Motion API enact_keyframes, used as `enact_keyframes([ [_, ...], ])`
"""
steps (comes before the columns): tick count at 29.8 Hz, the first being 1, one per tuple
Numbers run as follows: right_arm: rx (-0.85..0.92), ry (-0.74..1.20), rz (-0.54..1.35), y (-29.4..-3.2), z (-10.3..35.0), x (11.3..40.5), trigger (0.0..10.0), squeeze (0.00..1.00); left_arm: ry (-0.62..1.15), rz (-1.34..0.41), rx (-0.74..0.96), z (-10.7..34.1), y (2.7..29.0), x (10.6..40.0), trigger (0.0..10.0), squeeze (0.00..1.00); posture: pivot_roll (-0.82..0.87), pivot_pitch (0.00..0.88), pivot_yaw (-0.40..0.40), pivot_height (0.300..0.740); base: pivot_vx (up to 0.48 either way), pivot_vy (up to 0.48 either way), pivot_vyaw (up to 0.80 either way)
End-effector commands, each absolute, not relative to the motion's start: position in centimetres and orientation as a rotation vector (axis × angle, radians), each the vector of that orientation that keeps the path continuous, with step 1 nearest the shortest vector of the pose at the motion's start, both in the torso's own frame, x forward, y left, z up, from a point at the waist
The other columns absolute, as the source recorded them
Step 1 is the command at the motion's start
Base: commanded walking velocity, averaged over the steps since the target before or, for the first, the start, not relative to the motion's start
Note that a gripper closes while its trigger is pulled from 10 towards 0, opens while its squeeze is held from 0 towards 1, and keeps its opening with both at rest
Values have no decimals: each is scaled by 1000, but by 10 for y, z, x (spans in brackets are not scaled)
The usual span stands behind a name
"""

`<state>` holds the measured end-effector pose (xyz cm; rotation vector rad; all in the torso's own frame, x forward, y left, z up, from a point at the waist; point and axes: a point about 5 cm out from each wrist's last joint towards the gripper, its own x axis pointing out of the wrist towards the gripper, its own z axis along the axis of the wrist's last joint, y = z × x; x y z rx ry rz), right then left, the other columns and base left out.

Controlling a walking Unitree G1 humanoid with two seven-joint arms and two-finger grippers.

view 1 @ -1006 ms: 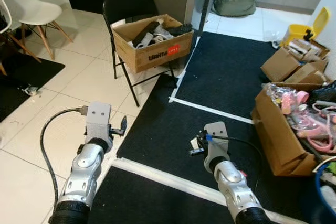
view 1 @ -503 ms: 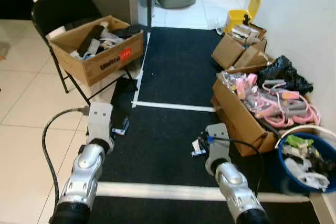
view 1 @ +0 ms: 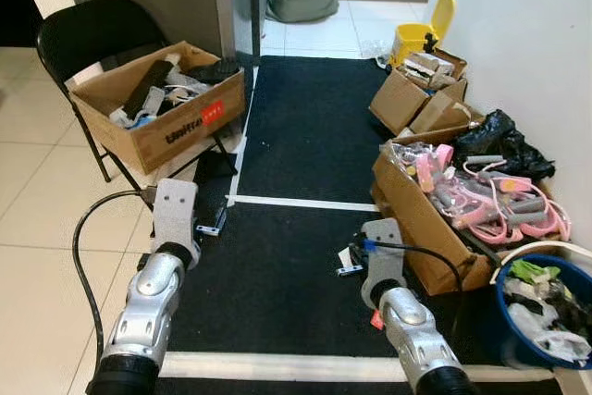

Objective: Picking trash to rubbish bin

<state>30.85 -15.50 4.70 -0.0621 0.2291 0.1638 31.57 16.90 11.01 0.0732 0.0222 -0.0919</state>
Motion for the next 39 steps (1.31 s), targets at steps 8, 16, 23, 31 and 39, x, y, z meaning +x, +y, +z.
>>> enact_keyframes([
  [8, -51, 266, 133, -161, 40, 306, 10000, 0, 43, -90, 73, 105, 171, 315, 10000, 0, 31, 129, 34, 740, 352, 0, 0],
  [16, -64, 279, 111, -165, 38, 306, 10000, 0, 44, -94, 74, 105, 171, 315, 10000, 0, 31, 129, 33, 740, 352, 0, -380],
  [23, -71, 269, 122, -163, 40, 308, 10000, 0, 10, -120, 116, 122, 188, 331, 10000, 0, 30, 125, 33, 740, 351, 0, 0],
  [31, -66, 266, 116, -163, 40, 308, 10000, 0, -97, -131, 204, 179, 216, 367, 10000, 0, 36, 115, 37, 740, 348, 0, 0],
  [39, -63, 266, 113, -163, 39, 307, 10000, 0, -99, -146, 202, 179, 214, 369, 10000, 0, 35, 107, 45, 740, 345, 0, 0],
])
